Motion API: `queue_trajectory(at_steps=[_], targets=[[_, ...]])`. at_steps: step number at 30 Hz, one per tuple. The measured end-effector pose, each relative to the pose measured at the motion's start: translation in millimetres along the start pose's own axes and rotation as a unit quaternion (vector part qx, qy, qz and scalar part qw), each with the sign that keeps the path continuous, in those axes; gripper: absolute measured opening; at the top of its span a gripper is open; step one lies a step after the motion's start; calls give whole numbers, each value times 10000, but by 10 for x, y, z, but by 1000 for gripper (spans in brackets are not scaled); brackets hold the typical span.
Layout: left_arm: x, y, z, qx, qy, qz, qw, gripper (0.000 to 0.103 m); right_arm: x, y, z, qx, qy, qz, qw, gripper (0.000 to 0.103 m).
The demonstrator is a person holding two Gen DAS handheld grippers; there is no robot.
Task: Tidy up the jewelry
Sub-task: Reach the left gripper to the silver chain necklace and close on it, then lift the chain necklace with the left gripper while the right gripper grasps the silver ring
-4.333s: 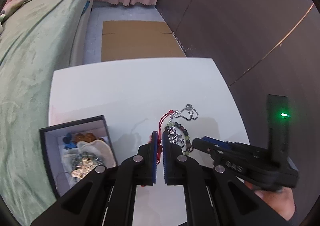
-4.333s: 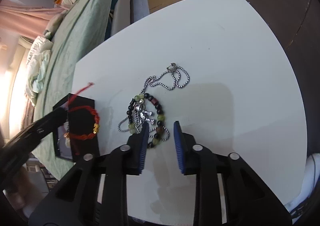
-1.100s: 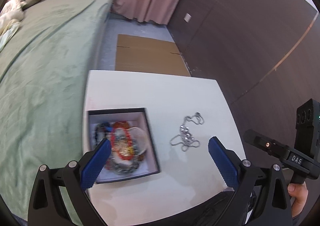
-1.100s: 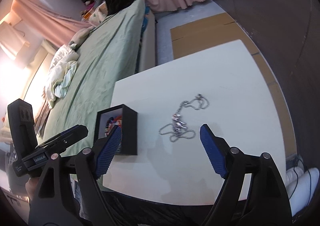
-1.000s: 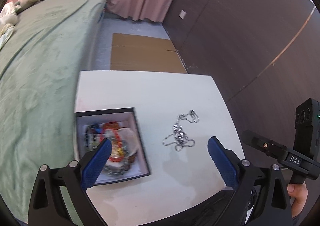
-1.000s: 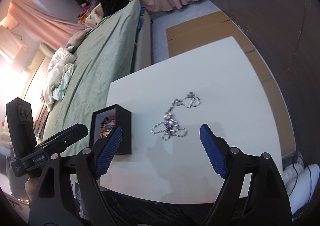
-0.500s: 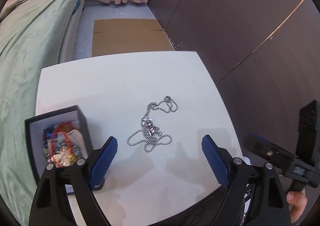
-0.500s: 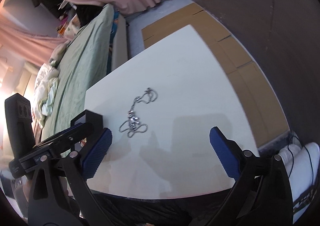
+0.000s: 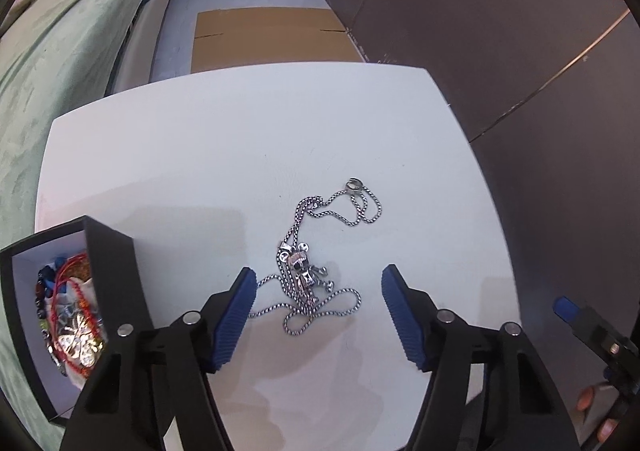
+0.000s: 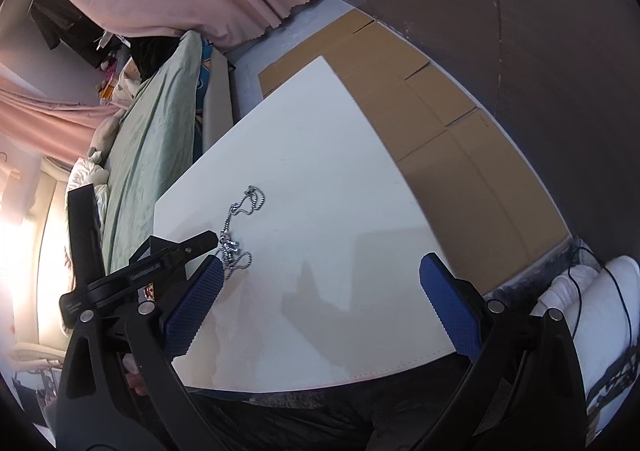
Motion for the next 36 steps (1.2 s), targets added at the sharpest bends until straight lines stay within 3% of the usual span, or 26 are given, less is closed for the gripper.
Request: queue_trajectory(at_steps=[4, 7, 10, 11, 13, 15, 17, 20, 33, 35, 36], targets=[[-33, -134, 25, -8, -30, 236, 9997, 57, -67, 31, -21, -30, -76, -10, 10000, 98], [-54, -260, -13, 122, -82, 431, 9990, 47, -76, 16, -27, -14, -108, -9, 9999, 98], [-110, -266, -43, 12, -274, 773, 9966, 37, -31, -36, -16, 41, -79, 12, 10000, 98], [-104, -269, -43, -15, -294, 899, 9955, 29, 0, -65, -18, 67, -57, 28, 10000, 98], [-69, -261, -28, -13, -279, 859, 9959, 25, 37, -101, -13, 103, -31, 59, 9999, 98], [-27, -238, -17, 71, -243, 597, 9979, 11, 74, -141, -23, 139, 6, 104, 9998, 98], [-16, -171, -17, 21, -278, 669, 9974, 10, 96, -181, -21, 169, 17, 131, 9998, 98], [35, -54, -6, -51, -206, 462, 9987, 10, 137, -234, -21, 209, 29, 166, 9996, 98], [130, 796, 95, -788, -186, 199, 9965, 10, 410, -541, 174, 268, 391, 179, 9987, 98], [133, 944, 113, -914, -188, 160, 9955, 10, 442, -589, 224, 276, 438, 181, 9985, 93], [131, 1016, 119, -977, -192, 148, 9949, 10, 469, -632, 250, 316, 481, 152, 9982, 85]])
Point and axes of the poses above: each gripper's, at about its wrist camera, not at the fingertips, and y roughly against the way its jaws point, x to its left, z to its top, the point moved 1 cm from there along -y, roughly the way its jaws point, and after that the axes turned 4 degrees about z, right-handed, at the moved point
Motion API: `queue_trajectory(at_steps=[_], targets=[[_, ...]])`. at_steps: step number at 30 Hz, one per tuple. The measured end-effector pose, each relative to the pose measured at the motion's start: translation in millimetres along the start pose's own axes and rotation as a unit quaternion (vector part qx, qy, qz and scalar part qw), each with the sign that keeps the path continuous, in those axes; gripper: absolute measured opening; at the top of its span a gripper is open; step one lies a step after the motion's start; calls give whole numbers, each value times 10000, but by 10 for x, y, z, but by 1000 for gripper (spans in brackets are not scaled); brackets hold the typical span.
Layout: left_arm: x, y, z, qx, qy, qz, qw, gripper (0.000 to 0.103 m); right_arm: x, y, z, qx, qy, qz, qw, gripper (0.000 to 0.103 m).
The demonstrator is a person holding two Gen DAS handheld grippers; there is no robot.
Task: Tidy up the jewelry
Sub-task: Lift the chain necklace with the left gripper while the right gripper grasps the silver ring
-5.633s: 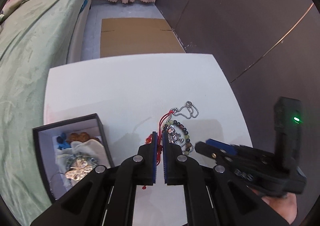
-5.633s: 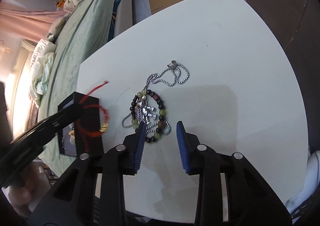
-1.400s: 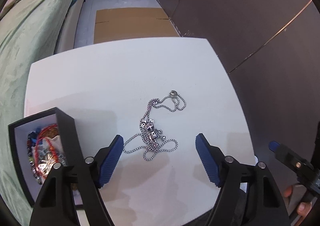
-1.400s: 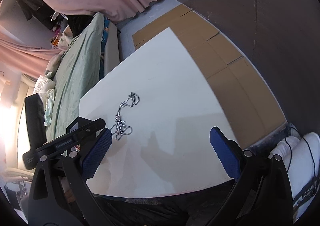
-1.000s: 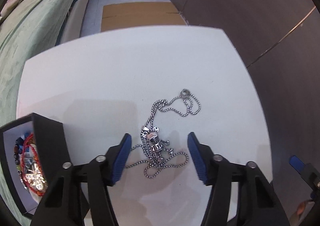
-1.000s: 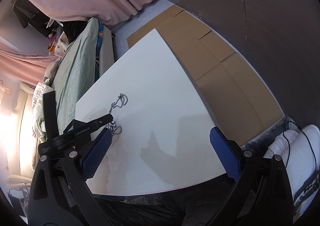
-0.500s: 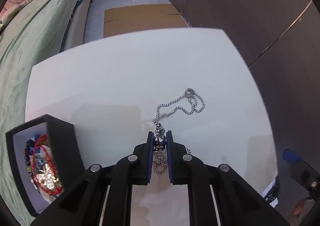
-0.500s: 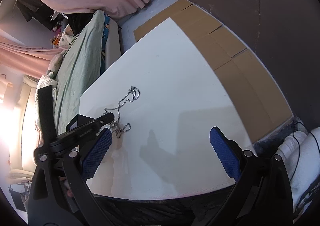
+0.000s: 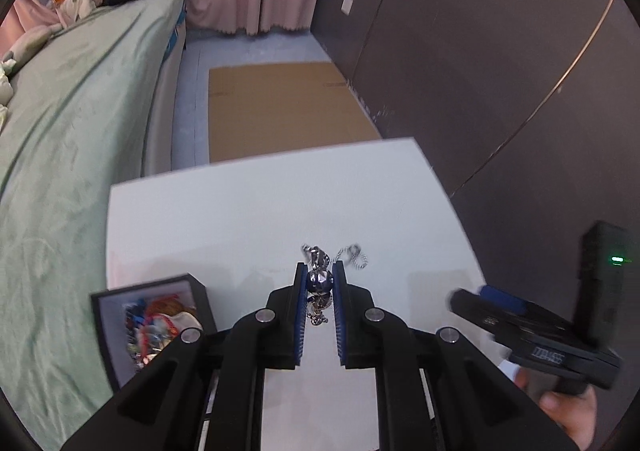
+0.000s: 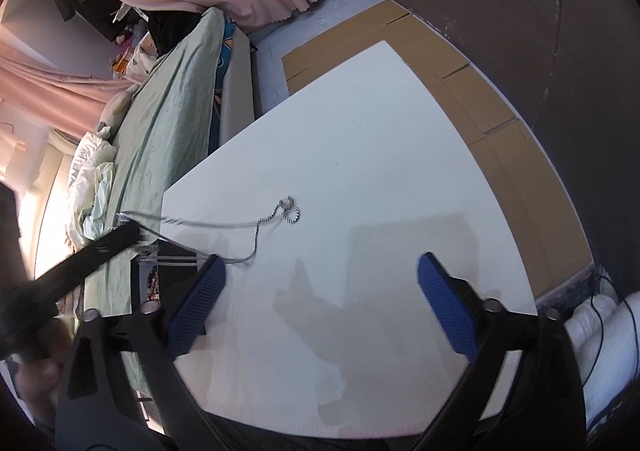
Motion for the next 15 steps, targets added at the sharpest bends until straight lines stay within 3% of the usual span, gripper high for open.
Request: queue_trajectory(at_steps=[4, 7, 15], targets=[[-13, 273, 78, -239, -38, -45, 9997, 10, 74, -172, 108, 245, 120, -31, 9996, 60], [-9, 489, 131, -429, -48, -71, 9990, 10, 156, -302, 142, 416, 257, -51, 9988, 49], [70, 925, 277, -802, -16, -9, 9968, 10, 370, -617, 233, 667, 665, -267, 9952, 37]])
Point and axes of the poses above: each gripper's, at about its wrist camera, not at the fingertips, and y roughly against the way its jaws point, x to its left, z to its top, the point moved 1 cm from there along -y, roughly the way its jaws point, and after that the axes turned 4 degrees about z, right-handed, at the moved point
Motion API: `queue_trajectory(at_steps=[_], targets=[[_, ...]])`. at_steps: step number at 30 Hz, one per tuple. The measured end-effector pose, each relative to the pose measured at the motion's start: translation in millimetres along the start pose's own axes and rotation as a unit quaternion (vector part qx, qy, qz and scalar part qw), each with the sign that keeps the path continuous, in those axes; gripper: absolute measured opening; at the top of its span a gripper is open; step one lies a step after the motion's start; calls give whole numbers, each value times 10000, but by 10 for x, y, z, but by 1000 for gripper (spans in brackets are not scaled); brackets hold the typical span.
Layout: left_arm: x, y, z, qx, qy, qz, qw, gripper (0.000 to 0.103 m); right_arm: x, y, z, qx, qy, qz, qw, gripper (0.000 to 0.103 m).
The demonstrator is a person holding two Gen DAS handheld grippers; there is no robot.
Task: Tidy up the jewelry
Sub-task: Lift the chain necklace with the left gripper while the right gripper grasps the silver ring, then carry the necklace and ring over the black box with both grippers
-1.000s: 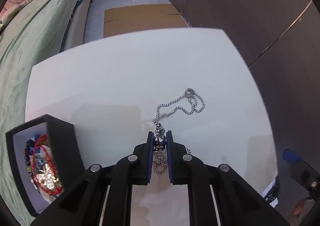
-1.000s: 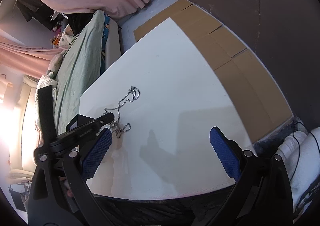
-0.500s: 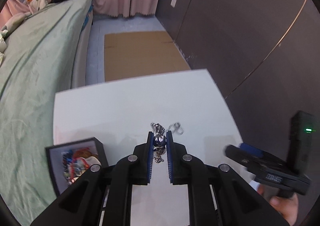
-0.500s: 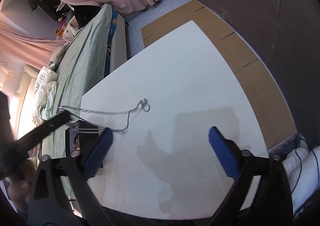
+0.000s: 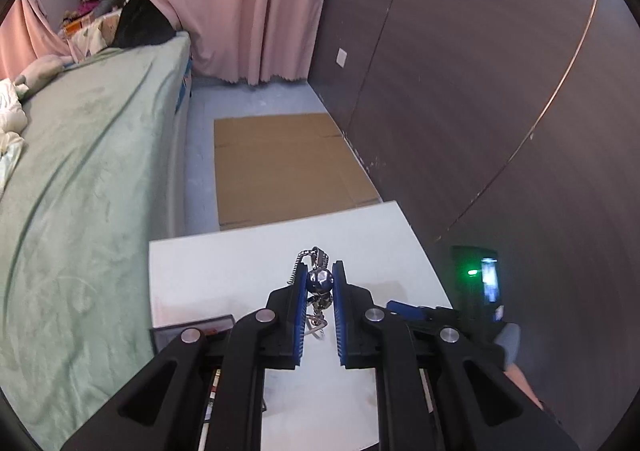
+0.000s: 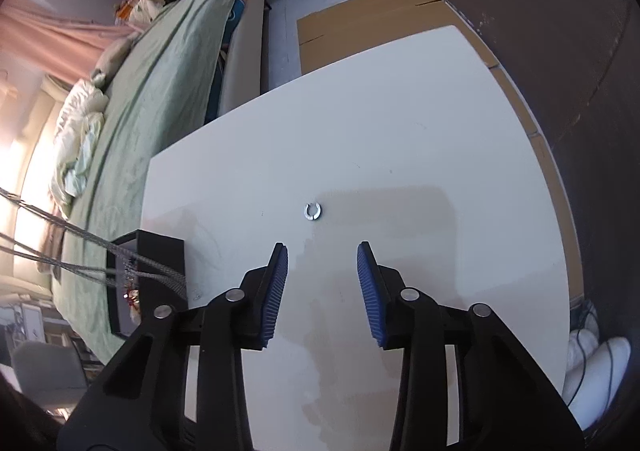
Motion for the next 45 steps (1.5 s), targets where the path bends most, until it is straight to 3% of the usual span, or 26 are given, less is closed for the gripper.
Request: queue_trajectory(at_steps=[15, 26, 35, 45], targets=[[208, 655, 256, -517, 97, 129, 9985, 10, 371, -446, 202, 303, 828, -785, 9930, 23], [351, 1192, 430, -946, 166, 203, 9952, 10, 423, -657, 185, 421, 1028, -1220, 9863, 14], [378, 1706, 616, -1354, 96, 288, 9903, 10, 433, -661, 220, 442, 991, -1262, 9861, 13], [447, 1822, 639, -1396, 43, 374, 9895, 10, 583, -235, 18, 44, 919, -621, 9938, 13]])
Point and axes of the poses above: each gripper's, at about its wrist camera, not at the fingertips, and y roughly against the way its jaws point, x to its left, z to its top, the point moved 1 cm from there along -y, roughly the way its jaws point, and after that the axes turned 4 degrees about z, right-handed, at the moved point
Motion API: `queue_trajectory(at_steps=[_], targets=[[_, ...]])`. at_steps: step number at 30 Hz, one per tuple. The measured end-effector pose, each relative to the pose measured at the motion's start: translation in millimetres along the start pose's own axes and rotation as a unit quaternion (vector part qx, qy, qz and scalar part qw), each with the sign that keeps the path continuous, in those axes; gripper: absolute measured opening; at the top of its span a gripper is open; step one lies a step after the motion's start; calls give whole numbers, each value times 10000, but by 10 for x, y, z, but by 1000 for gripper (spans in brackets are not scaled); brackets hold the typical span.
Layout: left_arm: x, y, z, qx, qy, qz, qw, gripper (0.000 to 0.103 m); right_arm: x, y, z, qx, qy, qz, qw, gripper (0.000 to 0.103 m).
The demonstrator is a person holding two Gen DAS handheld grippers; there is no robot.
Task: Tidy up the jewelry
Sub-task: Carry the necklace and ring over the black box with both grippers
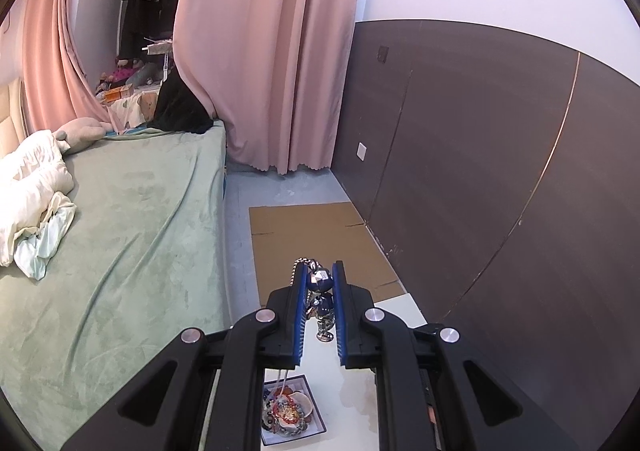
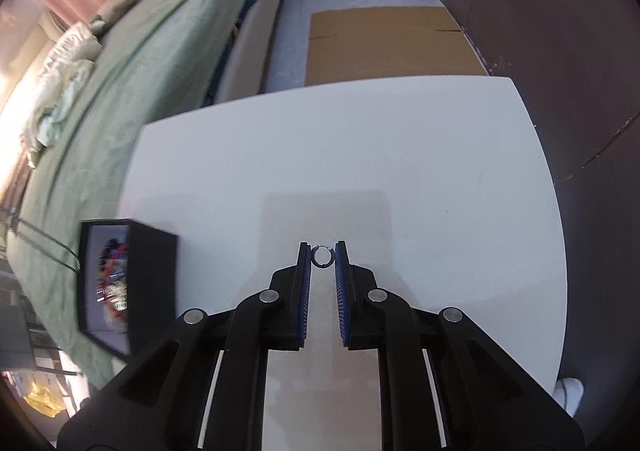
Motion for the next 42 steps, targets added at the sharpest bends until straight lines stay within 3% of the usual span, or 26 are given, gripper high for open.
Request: queue_trajectory(at_steps=[9, 14, 27, 32, 34, 36, 38, 40, 41, 42], targets=[[42, -195, -206, 206, 44, -47, 9998, 10, 107, 484, -322, -457, -60, 567, 9973, 13], [75, -479, -470, 528, 107, -139, 9984, 10, 142, 708, -475, -657, -130, 786, 9947, 13], [176, -1341, -1329, 1438, 430, -305, 9882, 10, 120, 1040, -692, -921, -238, 968, 9907, 13], [260, -1627, -1559, 1710, 532, -196, 9836, 12, 172, 1124, -732, -975, -193, 1025, 9898, 13], [308, -1708, -1649, 1829, 575, -153, 9813, 16, 204, 1143, -744, -985, -162, 1047, 9895, 13], [369, -1759, -1745, 1895, 663, -139, 9795, 38, 236, 1153, -736, -988, -141, 1082, 9891, 13], [431, -1748, -1821, 1859, 751, -100, 9796, 45, 279, 1156, -717, -979, -116, 1133, 9887, 13], [491, -1738, -1879, 1882, 844, -109, 9784, 45, 348, 1142, -685, -968, -60, 1172, 9884, 13], [539, -1724, -1914, 1891, 912, -107, 9777, 49, 397, 1124, -664, -949, -30, 1212, 9881, 13], [581, -1701, -1945, 1884, 959, -82, 9774, 60, 429, 1105, -649, -930, -10, 1244, 9879, 13]])
Point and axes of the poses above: each gripper's, at about its wrist camera, not at the fingertips, and y roughly against the way its jaws point, x to its left, z to its top, the point moved 1 cm from there along -y, roughly the way its jaws point, and after that the axes turned 4 degrees about z, right-handed, at the moved point
